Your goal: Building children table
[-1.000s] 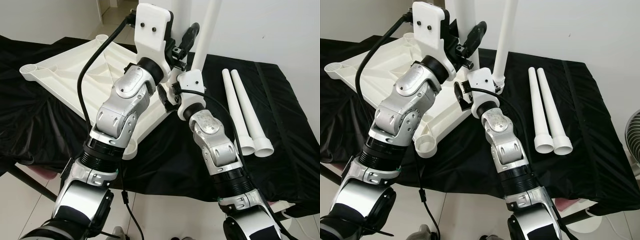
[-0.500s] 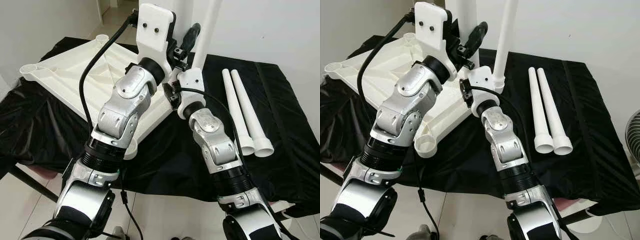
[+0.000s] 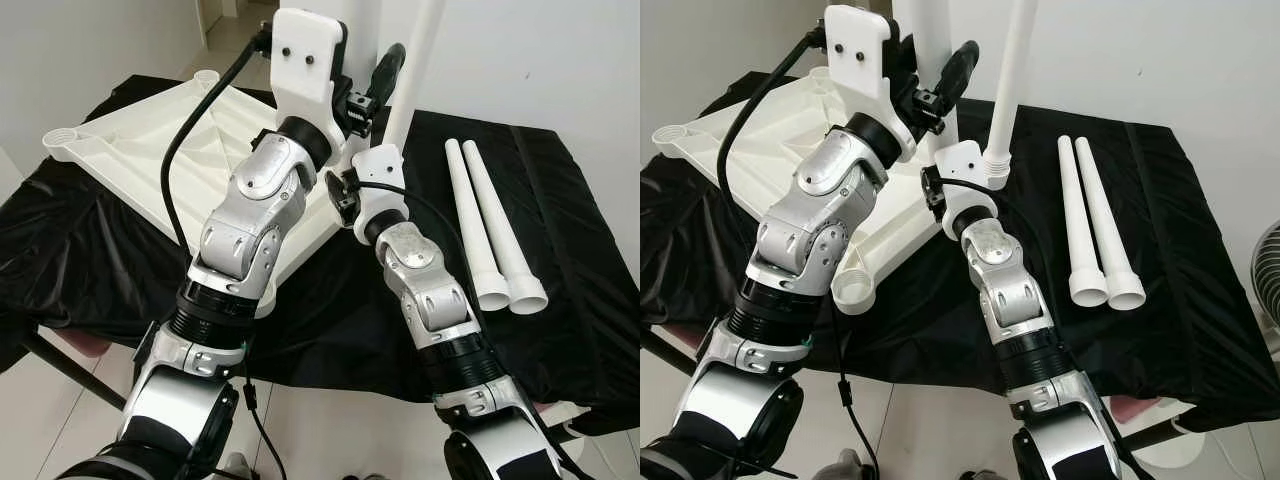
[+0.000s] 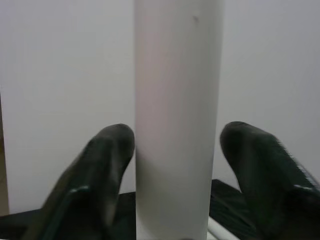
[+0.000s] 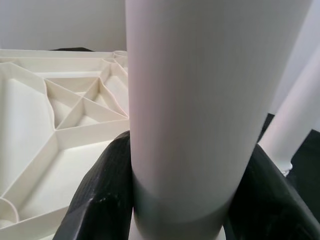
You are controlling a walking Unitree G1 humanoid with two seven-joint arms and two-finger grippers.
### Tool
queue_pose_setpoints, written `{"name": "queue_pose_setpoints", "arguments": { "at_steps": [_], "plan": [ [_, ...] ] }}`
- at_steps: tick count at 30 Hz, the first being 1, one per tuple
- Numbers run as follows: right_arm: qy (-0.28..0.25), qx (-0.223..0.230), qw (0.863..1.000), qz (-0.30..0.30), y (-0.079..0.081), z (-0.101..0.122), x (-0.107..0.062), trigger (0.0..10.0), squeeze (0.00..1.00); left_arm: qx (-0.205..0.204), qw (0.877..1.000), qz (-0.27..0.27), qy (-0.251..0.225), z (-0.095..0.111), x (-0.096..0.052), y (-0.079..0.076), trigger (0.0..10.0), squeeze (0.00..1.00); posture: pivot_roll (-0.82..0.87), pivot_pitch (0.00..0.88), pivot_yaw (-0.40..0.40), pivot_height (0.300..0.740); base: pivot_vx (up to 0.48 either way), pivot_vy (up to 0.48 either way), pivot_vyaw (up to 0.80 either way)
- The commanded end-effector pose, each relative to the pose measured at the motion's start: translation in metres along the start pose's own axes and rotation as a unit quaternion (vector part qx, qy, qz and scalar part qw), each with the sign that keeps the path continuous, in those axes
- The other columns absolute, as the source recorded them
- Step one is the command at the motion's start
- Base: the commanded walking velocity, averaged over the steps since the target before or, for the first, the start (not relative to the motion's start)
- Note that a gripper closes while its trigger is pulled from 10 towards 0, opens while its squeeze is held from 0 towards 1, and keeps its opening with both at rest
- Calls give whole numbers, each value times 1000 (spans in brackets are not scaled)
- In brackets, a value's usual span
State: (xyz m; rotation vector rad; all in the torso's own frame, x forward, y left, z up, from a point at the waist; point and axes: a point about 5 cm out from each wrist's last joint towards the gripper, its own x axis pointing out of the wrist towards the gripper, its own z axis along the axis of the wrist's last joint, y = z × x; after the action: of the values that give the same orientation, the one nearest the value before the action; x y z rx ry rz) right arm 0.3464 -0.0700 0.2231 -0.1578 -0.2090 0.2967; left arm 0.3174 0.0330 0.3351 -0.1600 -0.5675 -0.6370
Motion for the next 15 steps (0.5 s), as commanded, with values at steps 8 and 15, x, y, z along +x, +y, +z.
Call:
{"name": "queue_pose_setpoints", "arguments": {
  "at_steps": [8,15],
  "plan": [
    [4,33,998,-48,-12,-5,-1,10000,0,-20,1000,-1,-6,6,-1,3,10000,1000,152,34,-32,740,0,0,0],
    [-40,70,991,-108,-32,-2,-8,10000,0,-24,999,33,16,0,-11,22,10000,0,154,43,-28,740,0,0,0]
  ]
}}
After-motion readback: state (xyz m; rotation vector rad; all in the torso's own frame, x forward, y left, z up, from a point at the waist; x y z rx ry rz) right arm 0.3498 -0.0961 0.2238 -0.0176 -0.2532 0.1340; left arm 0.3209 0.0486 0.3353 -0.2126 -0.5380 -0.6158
